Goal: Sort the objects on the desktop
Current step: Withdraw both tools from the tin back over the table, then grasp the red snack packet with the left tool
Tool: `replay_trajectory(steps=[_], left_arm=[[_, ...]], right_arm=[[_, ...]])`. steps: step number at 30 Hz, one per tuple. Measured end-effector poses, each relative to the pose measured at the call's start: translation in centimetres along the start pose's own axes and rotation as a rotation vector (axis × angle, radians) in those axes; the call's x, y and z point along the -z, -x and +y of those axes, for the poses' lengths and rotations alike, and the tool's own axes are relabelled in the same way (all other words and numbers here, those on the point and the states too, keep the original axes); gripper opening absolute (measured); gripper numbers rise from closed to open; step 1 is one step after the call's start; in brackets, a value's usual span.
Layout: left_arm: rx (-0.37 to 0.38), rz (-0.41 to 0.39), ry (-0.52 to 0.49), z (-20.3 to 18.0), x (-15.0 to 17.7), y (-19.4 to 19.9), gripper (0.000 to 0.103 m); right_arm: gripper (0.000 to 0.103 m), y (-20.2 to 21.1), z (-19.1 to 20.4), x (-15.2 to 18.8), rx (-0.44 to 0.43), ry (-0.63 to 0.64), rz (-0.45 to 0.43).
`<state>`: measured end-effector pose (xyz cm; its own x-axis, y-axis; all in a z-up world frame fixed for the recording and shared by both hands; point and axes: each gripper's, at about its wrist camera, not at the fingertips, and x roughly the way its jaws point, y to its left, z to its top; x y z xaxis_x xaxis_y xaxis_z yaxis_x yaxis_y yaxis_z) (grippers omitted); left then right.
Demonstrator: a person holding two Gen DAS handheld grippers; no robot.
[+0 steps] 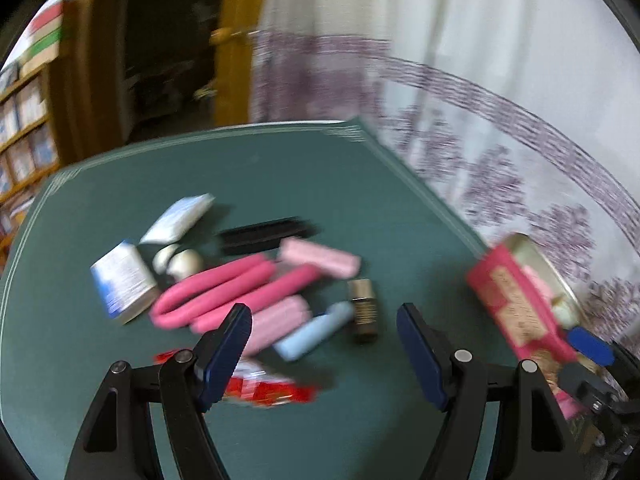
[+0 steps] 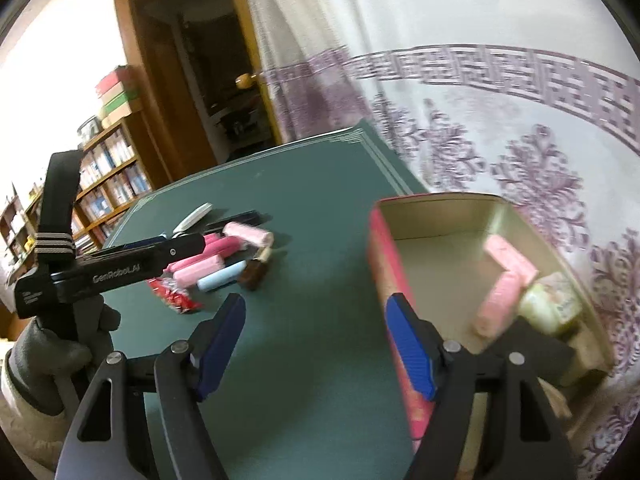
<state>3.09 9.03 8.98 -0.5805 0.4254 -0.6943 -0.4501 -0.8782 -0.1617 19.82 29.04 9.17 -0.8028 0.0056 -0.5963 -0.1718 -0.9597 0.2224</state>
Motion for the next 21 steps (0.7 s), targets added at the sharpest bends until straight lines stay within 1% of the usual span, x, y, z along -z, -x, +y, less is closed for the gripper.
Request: replay_trajectory(steps=[3, 7, 11, 14, 18, 21], left_arm=[[-0.041, 0.016, 0.036, 2.0, 0.8, -0.6, 0.077], [-0.093, 0.031, 0.038, 2.6, 1.7, -1.9, 0.077], [-0.158, 0.043, 0.013, 2.7, 2.6, -3.3, 0.077], [-0.195, 0.032, -0.016, 3.1, 3.0, -3.4, 0.077], [-0.184, 0.043, 0.014, 4.8, 3.4, -2.9, 0.077], [-0.195, 0.048, 0.019, 6.1, 4.1, -2.1, 0.077]], right_arm=[[0.076, -1.0, 1.7, 0.0, -0.023, 0.023, 0.014], [0.076, -2.0, 3.0, 0.2, -0.036, 0.038, 0.036], [0.076, -2.9, 3.6, 0.7, -0.038, 0.040, 0.063], [0.076, -3.6, 3.9, 0.9, -0.041, 0.039, 0.078], [0.076, -4.4, 4.3, 1.2, -0.047, 0.042, 0.099], [0.076, -4.9, 4.5, 1.5, -0.054, 0.040, 0.114]])
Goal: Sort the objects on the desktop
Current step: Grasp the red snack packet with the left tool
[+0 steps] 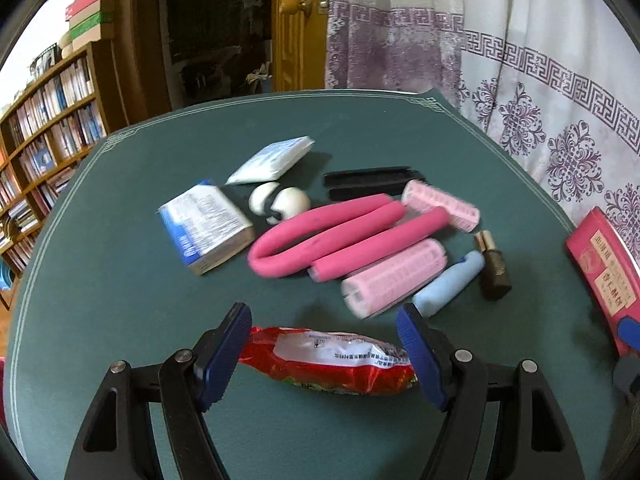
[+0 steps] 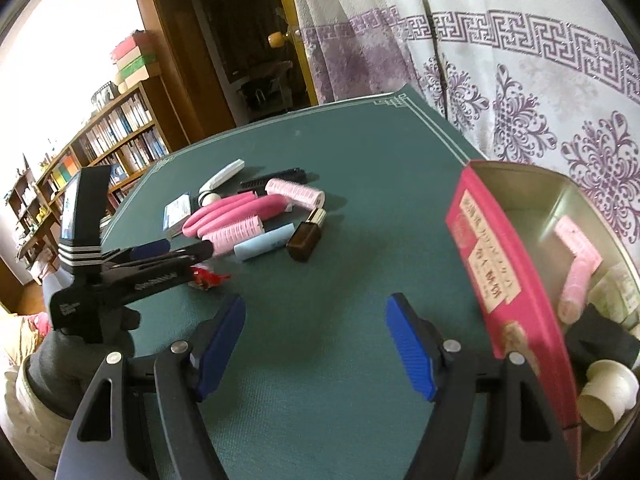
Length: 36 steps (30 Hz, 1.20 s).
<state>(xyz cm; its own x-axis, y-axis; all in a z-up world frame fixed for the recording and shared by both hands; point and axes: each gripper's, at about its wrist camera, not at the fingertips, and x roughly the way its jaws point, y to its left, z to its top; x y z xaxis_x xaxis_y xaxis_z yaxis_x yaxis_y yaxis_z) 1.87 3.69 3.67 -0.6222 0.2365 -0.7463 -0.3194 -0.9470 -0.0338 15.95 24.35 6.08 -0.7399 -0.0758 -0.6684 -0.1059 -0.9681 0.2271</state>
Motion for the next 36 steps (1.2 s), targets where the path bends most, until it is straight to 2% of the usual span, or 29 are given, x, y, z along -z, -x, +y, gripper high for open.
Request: replay_trajectory(steps=[4, 7, 13, 19, 24, 26, 27, 29, 30, 31, 36], left_arm=[[0.008, 0.018, 0.008, 2.0, 1.1, 0.8, 0.077], [0.048, 0.043, 0.067, 4.2, 2.2, 1.2, 0.077], [0.070, 0.055, 0.160, 7.1, 4.0, 2.6, 0.077], [0.117, 0.078, 0.202, 6.5, 4.7, 2.5, 0.077], [0.114, 0.072, 0.141, 4.8, 4.5, 1.9, 0.077], [0.131, 0.071, 0.116, 4.3, 4.2, 1.6, 0.069], [0.139, 0.070, 0.099, 4.1, 4.0, 1.5, 0.055], [0.154, 0.069, 0.075, 3.8, 3.6, 1.2, 0.046], [0.168, 0.074, 0.065, 3.8, 3.3, 1.0, 0.037], [0.177, 0.078, 0.058, 3.7, 3.2, 0.9, 0.034], [0.194, 0.084, -0.024, 2.8, 3.4, 1.1, 0.034]], right_arm=[[0.076, -0.8, 0.2, 0.1, -0.009, 0.000, 0.017], [0.076, -1.0, 0.4, 0.2, -0.015, 0.002, 0.026], [0.076, -1.6, 1.3, 0.4, -0.028, 0.017, 0.041], [0.076, -2.4, 2.6, 0.4, -0.044, 0.037, 0.057], [0.076, -2.6, 3.2, 0.7, -0.044, 0.048, 0.062], [0.076, -2.7, 3.1, 0.7, -0.039, 0.045, 0.067], [0.076, -2.8, 3.1, 0.6, -0.037, 0.043, 0.069], [0.076, -3.1, 3.1, 0.6, -0.034, 0.043, 0.072], [0.076, -3.3, 3.1, 0.5, -0.034, 0.043, 0.074], [0.076, -3.4, 3.1, 0.4, -0.036, 0.043, 0.076], [0.076, -4.3, 3.0, -0.1, -0.023, 0.044, 0.079]])
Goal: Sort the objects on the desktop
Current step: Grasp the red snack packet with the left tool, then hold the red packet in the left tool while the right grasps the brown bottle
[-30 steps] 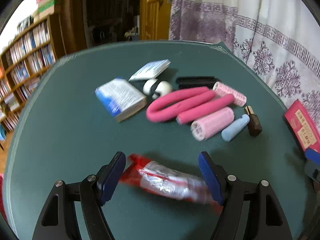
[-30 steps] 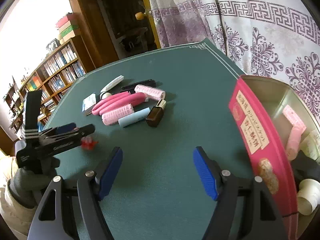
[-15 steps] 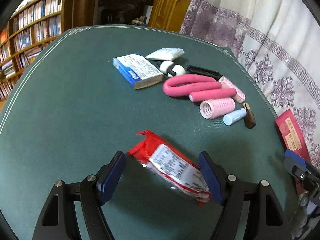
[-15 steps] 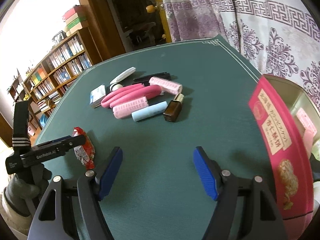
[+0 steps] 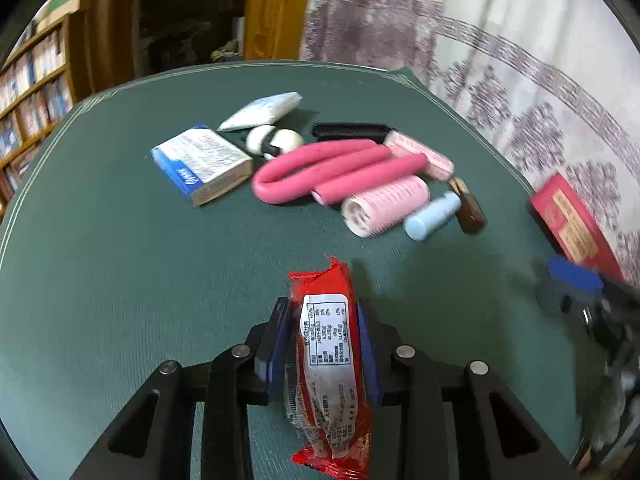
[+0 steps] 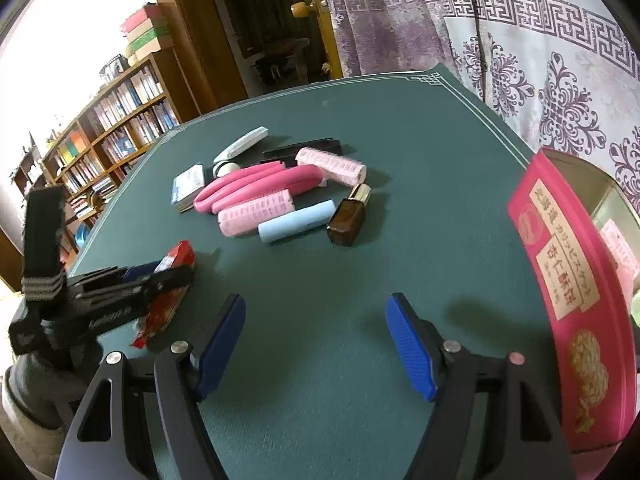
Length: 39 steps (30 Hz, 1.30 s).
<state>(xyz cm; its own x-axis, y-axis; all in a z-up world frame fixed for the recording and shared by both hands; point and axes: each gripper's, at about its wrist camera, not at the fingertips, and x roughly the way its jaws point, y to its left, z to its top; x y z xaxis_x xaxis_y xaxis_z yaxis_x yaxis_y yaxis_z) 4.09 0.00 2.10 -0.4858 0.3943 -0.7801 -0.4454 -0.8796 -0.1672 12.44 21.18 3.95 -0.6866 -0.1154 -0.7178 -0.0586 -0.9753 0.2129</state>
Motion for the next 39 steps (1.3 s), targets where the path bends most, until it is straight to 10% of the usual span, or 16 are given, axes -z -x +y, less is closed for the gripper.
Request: replay_trajectory(steps=[11, 23, 31, 39], left_arm=[[0.043, -0.007, -0.011, 0.0, 0.7, 0.4, 0.034], [0.038, -0.025, -0.023, -0.2, 1.0, 0.2, 0.034], [0.030, -0.027, -0.027, -0.3, 1.0, 0.3, 0.034], [0.060, -0.031, 0.005, -0.6, 1.1, 0.9, 0.034]], right_arm=[[0.076, -3.9, 0.9, -3.5, -0.080, -0.006, 0.012], [0.075, -7.6, -1.7, -4.6, 0.125, -0.046, 0.043], [0.024, -8.6, -1.8, -5.6, 0.236, 0.025, 0.022], [0.021, -5.3, -2.1, -4.5, 0.165, -0.007, -0.007]])
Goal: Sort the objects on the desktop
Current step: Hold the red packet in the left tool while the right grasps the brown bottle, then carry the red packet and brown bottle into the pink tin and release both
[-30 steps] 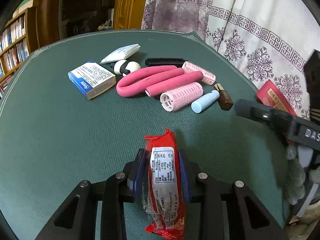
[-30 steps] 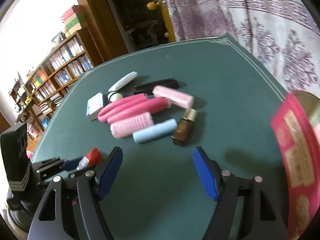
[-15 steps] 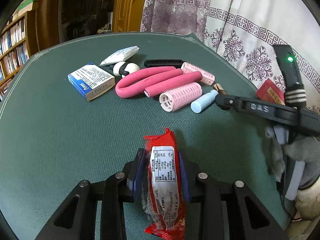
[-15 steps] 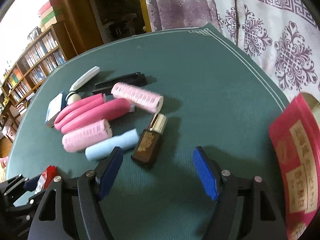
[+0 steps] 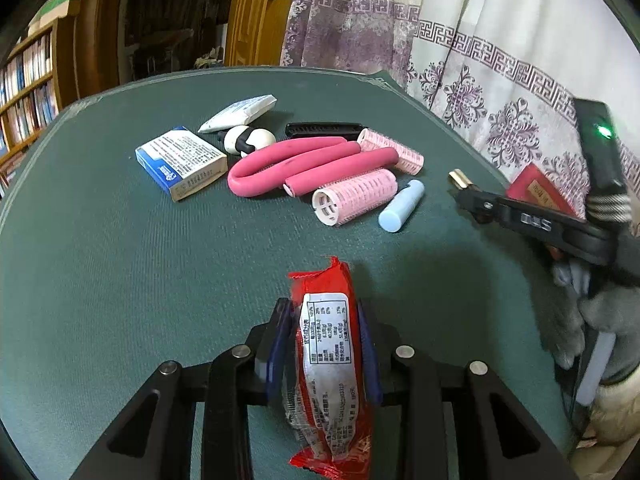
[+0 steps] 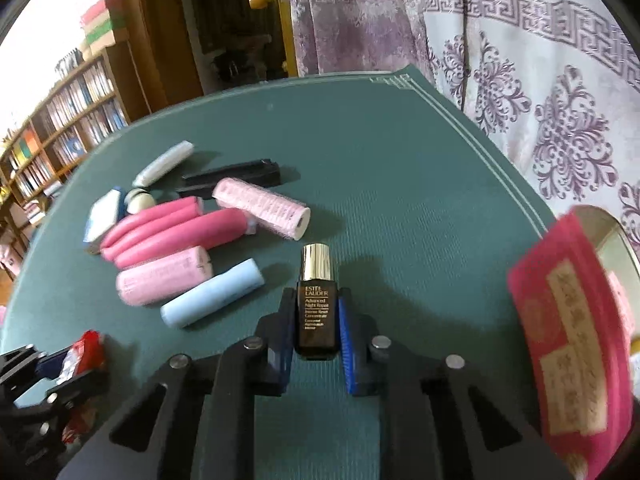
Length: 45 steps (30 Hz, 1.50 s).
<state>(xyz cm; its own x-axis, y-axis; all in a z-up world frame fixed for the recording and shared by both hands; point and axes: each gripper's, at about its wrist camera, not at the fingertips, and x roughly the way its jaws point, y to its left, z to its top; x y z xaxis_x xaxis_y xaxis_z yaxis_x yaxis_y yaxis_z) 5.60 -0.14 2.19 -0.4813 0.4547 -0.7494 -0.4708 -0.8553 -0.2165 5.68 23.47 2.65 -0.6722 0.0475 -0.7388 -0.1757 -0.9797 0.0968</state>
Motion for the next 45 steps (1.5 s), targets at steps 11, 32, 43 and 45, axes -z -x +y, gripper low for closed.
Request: replay_trajectory(steps=[11, 32, 43, 45], left_arm=[[0.041, -0.014, -0.053, -4.1, -0.4, 1.2, 0.034], [0.284, -0.062, -0.309, -23.0, -5.8, 1.6, 0.034], [0.369, -0.044, -0.350, -30.0, -8.5, -1.5, 0.034], [0.381, -0.036, -0.362, -31.0, -8.6, -2.1, 0.034]], right_arm=[[0.021, 7.7, -2.7, 1.3, -0.018, -0.041, -0.129], [0.022, 16.4, -17.2, 7.3, 0.142, -0.266, -0.212], [0.021, 15.9, -19.3, 8.3, 0.105, -0.294, -0.189], [0.021, 15.6, -19.3, 8.4, 0.096, -0.294, -0.182]])
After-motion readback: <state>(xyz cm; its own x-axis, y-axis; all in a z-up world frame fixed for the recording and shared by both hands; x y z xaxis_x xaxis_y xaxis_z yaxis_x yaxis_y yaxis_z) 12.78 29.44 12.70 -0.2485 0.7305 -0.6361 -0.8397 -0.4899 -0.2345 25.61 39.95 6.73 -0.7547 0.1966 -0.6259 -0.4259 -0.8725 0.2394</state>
